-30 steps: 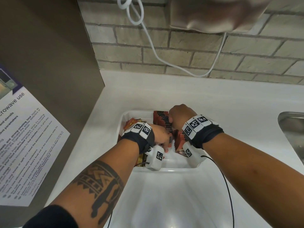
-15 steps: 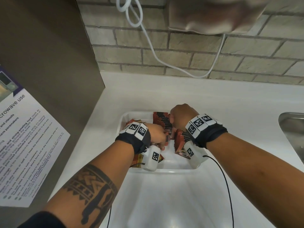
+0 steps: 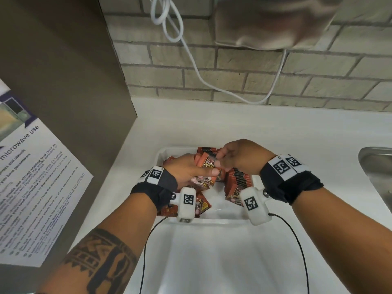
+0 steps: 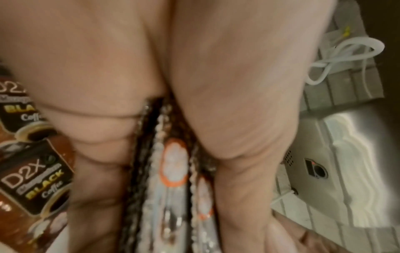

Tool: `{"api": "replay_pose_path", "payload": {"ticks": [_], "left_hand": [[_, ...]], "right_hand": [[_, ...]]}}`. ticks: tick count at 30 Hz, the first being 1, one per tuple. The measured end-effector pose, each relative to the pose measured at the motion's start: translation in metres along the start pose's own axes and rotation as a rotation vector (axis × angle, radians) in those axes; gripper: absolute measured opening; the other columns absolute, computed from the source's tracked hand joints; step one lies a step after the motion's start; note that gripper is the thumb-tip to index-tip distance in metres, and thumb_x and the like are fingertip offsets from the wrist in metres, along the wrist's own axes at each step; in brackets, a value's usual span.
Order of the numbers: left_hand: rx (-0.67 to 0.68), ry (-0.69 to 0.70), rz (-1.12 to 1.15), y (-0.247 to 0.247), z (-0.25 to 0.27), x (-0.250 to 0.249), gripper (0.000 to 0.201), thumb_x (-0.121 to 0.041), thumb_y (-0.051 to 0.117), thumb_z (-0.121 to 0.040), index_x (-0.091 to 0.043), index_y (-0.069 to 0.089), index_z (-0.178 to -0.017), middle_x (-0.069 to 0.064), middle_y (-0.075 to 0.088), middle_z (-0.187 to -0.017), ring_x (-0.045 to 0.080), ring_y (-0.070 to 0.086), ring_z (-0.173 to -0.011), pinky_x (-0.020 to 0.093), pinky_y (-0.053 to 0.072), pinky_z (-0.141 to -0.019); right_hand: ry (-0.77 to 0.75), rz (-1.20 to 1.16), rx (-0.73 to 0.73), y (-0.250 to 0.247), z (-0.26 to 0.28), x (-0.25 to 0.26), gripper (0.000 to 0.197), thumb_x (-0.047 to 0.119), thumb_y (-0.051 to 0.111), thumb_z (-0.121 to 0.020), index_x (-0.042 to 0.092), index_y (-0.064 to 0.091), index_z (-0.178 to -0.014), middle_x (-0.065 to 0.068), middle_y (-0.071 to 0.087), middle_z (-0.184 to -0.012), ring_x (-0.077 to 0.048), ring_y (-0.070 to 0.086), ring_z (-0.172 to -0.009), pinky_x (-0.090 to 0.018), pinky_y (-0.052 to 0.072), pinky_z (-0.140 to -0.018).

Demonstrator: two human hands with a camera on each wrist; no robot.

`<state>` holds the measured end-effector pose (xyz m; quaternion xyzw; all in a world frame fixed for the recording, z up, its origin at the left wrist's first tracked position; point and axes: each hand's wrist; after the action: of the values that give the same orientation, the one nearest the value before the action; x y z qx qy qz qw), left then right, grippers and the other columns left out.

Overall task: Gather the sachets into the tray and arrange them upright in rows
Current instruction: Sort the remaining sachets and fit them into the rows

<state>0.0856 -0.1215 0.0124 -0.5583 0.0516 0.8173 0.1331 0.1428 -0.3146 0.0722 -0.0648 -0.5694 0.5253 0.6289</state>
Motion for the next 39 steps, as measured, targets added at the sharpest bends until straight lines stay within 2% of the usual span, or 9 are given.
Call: {"api": "replay_pose_path", "payload": {"ticks": [2,6,10,13,17,23,29,35,39], "left_hand": [[0.053,0.04,0.116,0.002,0.003,-0.001,0.038,-0.017,0.079,-0.076,-0.011,0.071,-0.113,0.01,0.075,-0.104,0.025,0.07,-0.101,0.037,0.056,-0.091],[0.106,0.108,0.128,0.004,0.008,-0.003,0.039,0.009,0.067,-0.086,-0.015,0.066,-0.116,-0.001,0.074,-0.098,0.015,0.068,-0.094,0.031,0.057,-0.086],[0.002,0.161,-0.017,0.006,0.009,-0.004,0.054,-0.023,0.09,-0.07,-0.026,0.07,-0.119,0.006,0.073,-0.116,0.028,0.067,-0.114,0.047,0.049,-0.103],[-0.079,0.144,-0.179,0.004,0.009,-0.003,0.05,-0.035,0.093,-0.064,-0.03,0.072,-0.109,0.001,0.075,-0.11,0.024,0.069,-0.108,0.051,0.05,-0.103],[-0.144,0.054,-0.403,-0.005,0.013,0.001,0.043,-0.045,0.089,-0.067,-0.027,0.074,-0.104,-0.006,0.077,-0.099,0.017,0.072,-0.098,0.045,0.054,-0.099],[-0.066,-0.288,-0.8,-0.013,0.021,-0.006,0.021,-0.021,0.08,-0.078,-0.014,0.076,-0.097,0.002,0.076,-0.088,0.023,0.072,-0.088,0.038,0.059,-0.084],[0.172,-0.31,-1.128,0.03,0.014,-0.021,0.052,-0.011,0.06,-0.092,-0.015,0.051,-0.143,0.002,0.066,-0.111,0.012,0.059,-0.079,0.021,0.047,-0.067],[0.173,-0.388,-1.35,0.038,0.001,-0.021,0.033,-0.019,0.052,-0.097,-0.002,0.06,-0.125,0.006,0.056,-0.096,0.021,0.053,-0.09,0.032,0.048,-0.089],[0.167,-0.365,-1.448,0.034,0.004,-0.025,0.04,-0.023,0.049,-0.102,-0.004,0.052,-0.137,0.013,0.059,-0.133,0.027,0.056,-0.121,0.033,0.043,-0.102]], "right_hand": [[-0.011,-0.057,-0.017,0.001,0.0,-0.001,0.017,0.031,0.077,-0.084,0.024,0.071,-0.098,0.003,0.075,-0.076,-0.012,0.071,-0.081,-0.03,0.053,-0.084],[-0.046,-0.101,-0.066,-0.008,0.003,0.002,0.014,0.027,0.075,-0.087,0.02,0.072,-0.098,0.006,0.073,-0.075,-0.002,0.067,-0.068,-0.017,0.045,-0.064],[-0.089,-0.068,-0.107,-0.011,0.008,0.007,0.006,0.024,0.074,-0.088,0.022,0.073,-0.092,0.006,0.073,-0.074,-0.002,0.065,-0.067,-0.016,0.043,-0.063],[-0.092,0.0,-0.131,-0.009,0.009,0.01,0.005,0.027,0.076,-0.085,0.025,0.073,-0.089,0.005,0.073,-0.082,-0.008,0.066,-0.078,-0.021,0.047,-0.071],[-0.08,0.098,-0.168,-0.006,0.008,0.009,0.006,0.023,0.075,-0.086,0.021,0.074,-0.091,0.012,0.066,-0.08,-0.003,0.059,-0.075,-0.014,0.039,-0.063],[-0.035,0.326,-0.124,-0.003,0.002,0.006,0.015,0.016,0.063,-0.091,0.018,0.077,-0.093,0.01,0.066,-0.088,-0.009,0.059,-0.089,-0.021,0.044,-0.078],[0.032,0.512,-0.045,0.017,-0.019,-0.001,0.018,0.021,0.06,-0.091,0.016,0.077,-0.095,0.0,0.071,-0.103,-0.018,0.065,-0.098,-0.031,0.054,-0.087],[0.03,0.633,-0.028,0.027,-0.031,-0.004,0.019,0.023,0.06,-0.09,0.013,0.075,-0.097,-0.002,0.07,-0.101,-0.019,0.066,-0.094,-0.032,0.057,-0.084],[0.059,0.624,-0.028,0.028,-0.039,-0.006,0.017,0.021,0.062,-0.088,0.012,0.075,-0.096,-0.003,0.069,-0.097,-0.019,0.066,-0.089,-0.032,0.059,-0.078]]}}
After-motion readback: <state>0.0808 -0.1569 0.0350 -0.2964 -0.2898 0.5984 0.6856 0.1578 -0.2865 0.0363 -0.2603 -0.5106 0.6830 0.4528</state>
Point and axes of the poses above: each hand's wrist, its own z-axis away from the middle knuckle, its own y-axis out of the palm, x = y × z
